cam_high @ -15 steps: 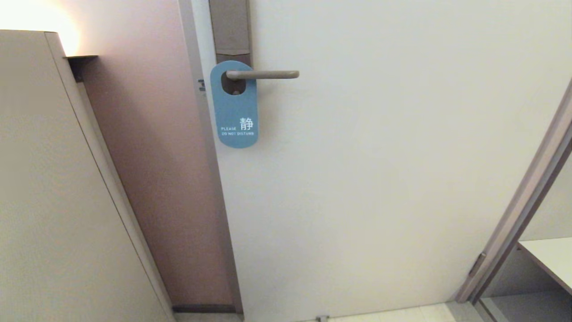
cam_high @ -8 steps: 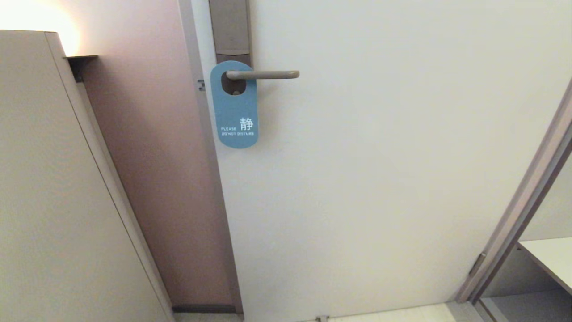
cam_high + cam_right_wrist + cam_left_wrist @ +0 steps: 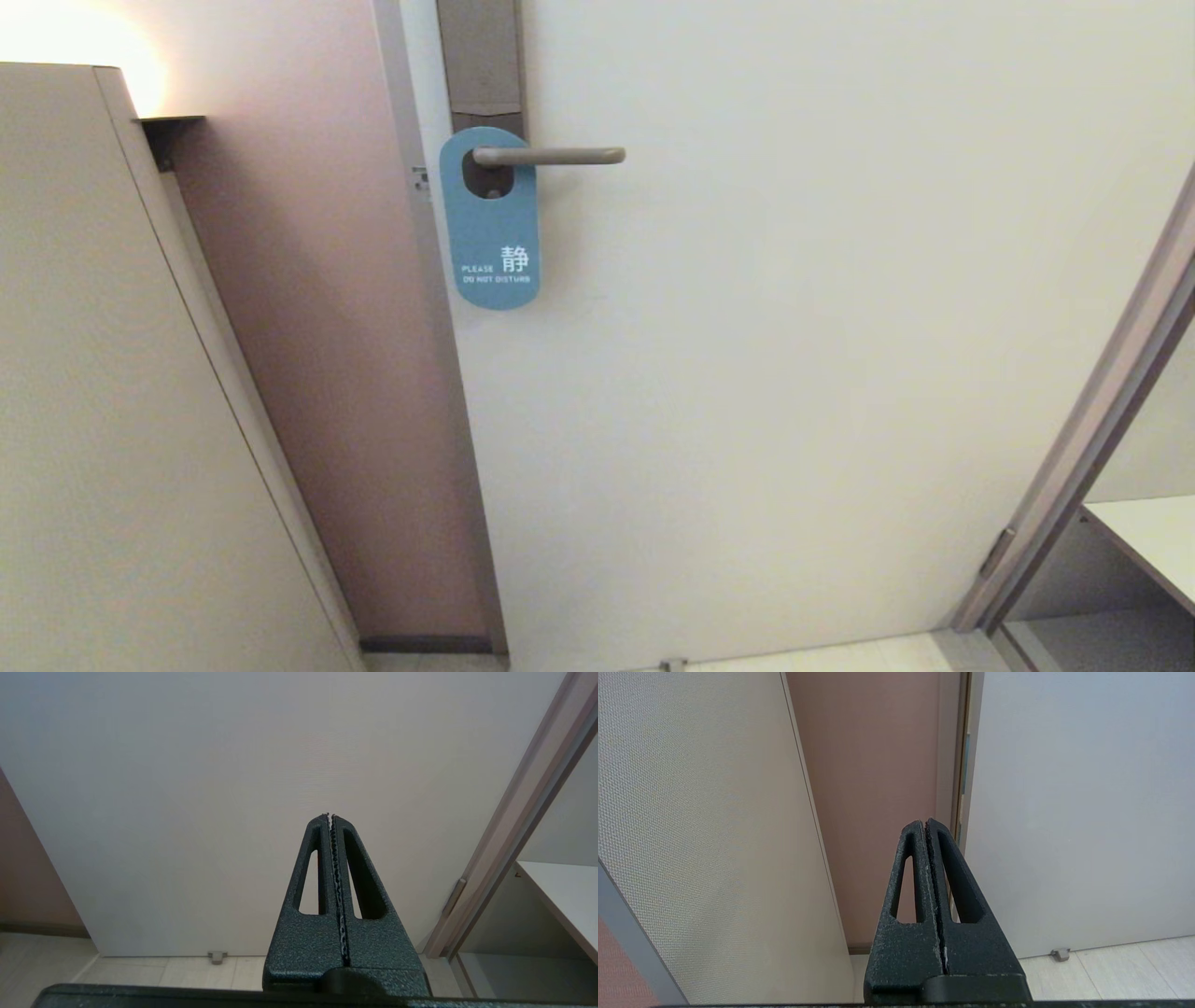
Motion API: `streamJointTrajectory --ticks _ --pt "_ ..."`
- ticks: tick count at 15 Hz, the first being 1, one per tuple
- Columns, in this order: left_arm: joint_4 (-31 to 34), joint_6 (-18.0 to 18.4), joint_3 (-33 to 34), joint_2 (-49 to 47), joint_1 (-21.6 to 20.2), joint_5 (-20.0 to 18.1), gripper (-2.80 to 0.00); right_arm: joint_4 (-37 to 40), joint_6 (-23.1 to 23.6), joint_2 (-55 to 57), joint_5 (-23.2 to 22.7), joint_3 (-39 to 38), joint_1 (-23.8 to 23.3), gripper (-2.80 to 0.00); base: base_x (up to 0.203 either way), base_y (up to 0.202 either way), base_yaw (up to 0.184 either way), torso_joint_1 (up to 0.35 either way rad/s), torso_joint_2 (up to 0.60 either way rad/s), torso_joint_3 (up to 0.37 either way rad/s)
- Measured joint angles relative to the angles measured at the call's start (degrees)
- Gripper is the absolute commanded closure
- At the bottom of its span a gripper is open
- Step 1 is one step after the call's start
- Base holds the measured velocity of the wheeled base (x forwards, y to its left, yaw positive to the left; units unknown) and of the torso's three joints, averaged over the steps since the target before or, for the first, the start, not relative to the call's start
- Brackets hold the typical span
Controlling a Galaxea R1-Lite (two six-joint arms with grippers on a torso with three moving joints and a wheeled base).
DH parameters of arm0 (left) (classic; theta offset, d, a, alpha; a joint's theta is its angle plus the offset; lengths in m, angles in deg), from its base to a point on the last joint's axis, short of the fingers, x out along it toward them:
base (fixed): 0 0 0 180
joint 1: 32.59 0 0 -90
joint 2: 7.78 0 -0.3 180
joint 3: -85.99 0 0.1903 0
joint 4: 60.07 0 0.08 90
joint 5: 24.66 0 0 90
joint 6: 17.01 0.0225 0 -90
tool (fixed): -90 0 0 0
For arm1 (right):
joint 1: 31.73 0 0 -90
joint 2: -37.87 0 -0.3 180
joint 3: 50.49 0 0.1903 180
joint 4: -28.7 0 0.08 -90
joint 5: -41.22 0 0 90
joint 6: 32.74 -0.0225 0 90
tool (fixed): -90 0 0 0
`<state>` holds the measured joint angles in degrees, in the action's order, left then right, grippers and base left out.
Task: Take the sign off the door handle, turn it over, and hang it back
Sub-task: Take down the sign
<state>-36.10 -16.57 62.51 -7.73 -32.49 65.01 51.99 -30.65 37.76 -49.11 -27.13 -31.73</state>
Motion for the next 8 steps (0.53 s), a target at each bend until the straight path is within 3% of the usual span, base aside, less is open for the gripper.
streamJointTrajectory --ticks 8 --pt "0.0 0.0 0.0 0.0 0.0 0.0 0.00 0.0 0.0 0.0 0.0 0.0 0.0 0.00 0.000 0.000 0.000 0.000 0.00 0.000"
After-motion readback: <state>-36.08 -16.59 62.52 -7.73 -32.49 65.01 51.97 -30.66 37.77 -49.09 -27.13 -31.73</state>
